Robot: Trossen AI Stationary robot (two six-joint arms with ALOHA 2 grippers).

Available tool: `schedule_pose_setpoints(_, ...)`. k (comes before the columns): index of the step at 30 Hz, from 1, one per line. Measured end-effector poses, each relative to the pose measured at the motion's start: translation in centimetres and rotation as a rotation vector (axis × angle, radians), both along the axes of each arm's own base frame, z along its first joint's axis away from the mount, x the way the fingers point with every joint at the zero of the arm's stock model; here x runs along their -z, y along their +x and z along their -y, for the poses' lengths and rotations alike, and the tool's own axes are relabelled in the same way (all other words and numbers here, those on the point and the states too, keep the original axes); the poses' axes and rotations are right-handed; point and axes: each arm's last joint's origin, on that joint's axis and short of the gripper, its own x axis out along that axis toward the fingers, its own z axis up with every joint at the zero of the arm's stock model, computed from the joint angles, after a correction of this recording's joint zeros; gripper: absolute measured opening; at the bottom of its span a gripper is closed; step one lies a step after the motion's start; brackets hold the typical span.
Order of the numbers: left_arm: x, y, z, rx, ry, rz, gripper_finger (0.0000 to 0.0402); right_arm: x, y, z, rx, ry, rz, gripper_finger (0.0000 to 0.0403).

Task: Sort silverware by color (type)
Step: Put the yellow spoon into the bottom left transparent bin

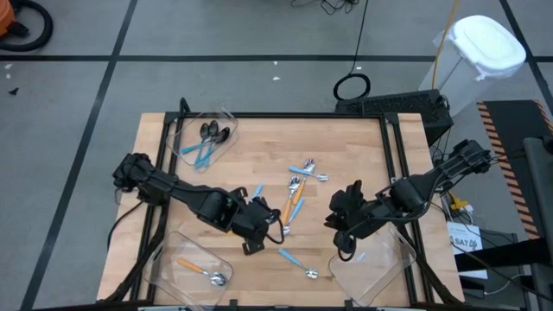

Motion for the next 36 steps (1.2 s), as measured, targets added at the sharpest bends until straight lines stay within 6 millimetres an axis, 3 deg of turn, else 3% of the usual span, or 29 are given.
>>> schedule_pose_setpoints(8,-0.4,-0.8,1.6,-0.072,-0.061,0.007,0.0012,0.0,0.0,0.5,-0.153,-0.024,-0.037,0.0066)
schedule_pose_setpoints(14,-3.4,-1.7,2.3,-0.053,-0.081,0.036,0.0012,0.0,0.2,0.9,-0.193,-0.014,-0.048,0.0066)
schedule_pose_setpoints(23,-7.1,-4.9,2.9,0.108,0.006,-0.038,0.0012,0.0,0.3,1.0,-0.181,-0.005,-0.05,0.0066)
schedule_pose_setpoints(36,-6.4,-7.5,6.3,0.26,0.028,-0.099,0.0012,0.0,0.3,1.0,-0.063,0.039,-0.047,0.0066)
